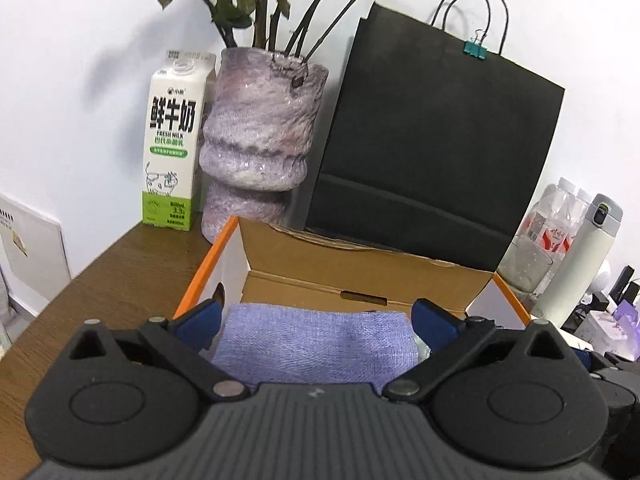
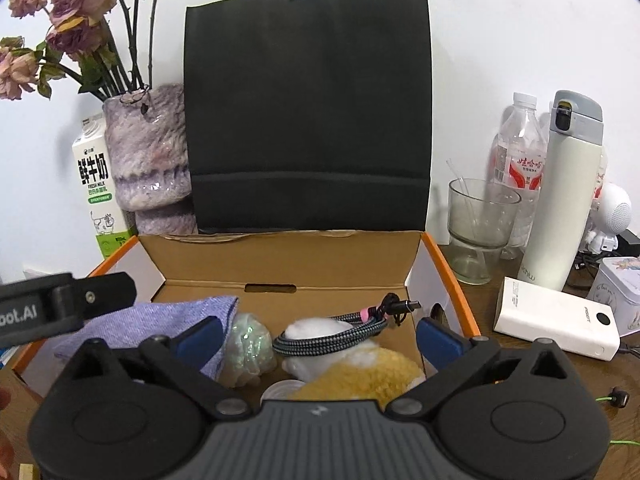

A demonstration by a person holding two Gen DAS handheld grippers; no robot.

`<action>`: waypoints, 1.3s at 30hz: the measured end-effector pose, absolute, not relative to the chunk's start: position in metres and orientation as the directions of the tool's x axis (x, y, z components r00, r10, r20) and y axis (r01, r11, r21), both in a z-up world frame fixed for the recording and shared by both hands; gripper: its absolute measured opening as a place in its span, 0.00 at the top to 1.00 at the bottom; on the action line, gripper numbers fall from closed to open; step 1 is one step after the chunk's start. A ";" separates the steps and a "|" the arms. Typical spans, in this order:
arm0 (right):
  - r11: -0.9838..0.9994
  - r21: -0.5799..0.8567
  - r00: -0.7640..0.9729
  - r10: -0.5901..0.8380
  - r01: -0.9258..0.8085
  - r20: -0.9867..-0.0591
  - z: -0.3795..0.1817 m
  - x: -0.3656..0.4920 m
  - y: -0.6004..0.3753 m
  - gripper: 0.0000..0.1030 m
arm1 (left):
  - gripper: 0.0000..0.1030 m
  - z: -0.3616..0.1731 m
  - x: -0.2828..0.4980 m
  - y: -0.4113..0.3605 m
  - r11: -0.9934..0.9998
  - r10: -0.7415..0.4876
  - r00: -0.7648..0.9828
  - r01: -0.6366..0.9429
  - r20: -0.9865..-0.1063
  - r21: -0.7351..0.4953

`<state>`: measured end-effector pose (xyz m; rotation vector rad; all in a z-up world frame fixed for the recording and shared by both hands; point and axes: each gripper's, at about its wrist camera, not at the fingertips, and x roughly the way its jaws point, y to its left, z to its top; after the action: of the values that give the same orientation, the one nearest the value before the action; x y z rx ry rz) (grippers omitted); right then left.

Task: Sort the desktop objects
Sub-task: 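Carry the cloth and cap into the box and release both, then move both open tools back toward the remaining items on the desk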

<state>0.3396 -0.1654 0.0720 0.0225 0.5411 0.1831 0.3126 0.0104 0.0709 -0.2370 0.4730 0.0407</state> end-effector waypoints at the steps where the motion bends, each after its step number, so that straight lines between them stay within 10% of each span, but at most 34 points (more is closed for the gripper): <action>1: 0.983 0.074 0.842 0.181 -0.167 -0.508 0.072 0.338 -0.166 0.00 | 0.00 0.072 0.311 0.010 0.973 -0.013 0.892 -0.092 -0.451 -0.211; 16: 0.982 0.077 0.855 0.188 -0.172 -0.483 0.074 0.263 -0.196 0.00 | 0.00 0.087 0.234 0.035 0.973 0.025 0.915 -0.114 -0.403 -0.198; 39: 0.973 0.023 0.805 0.204 -0.230 -0.557 0.032 0.163 -0.187 0.00 | 0.00 0.036 0.161 0.071 0.975 0.071 0.818 -0.179 -0.572 -0.135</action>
<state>0.1628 -0.1874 0.0315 -0.0463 0.5908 0.2325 0.1613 0.0706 0.0358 -0.1865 0.5998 0.1340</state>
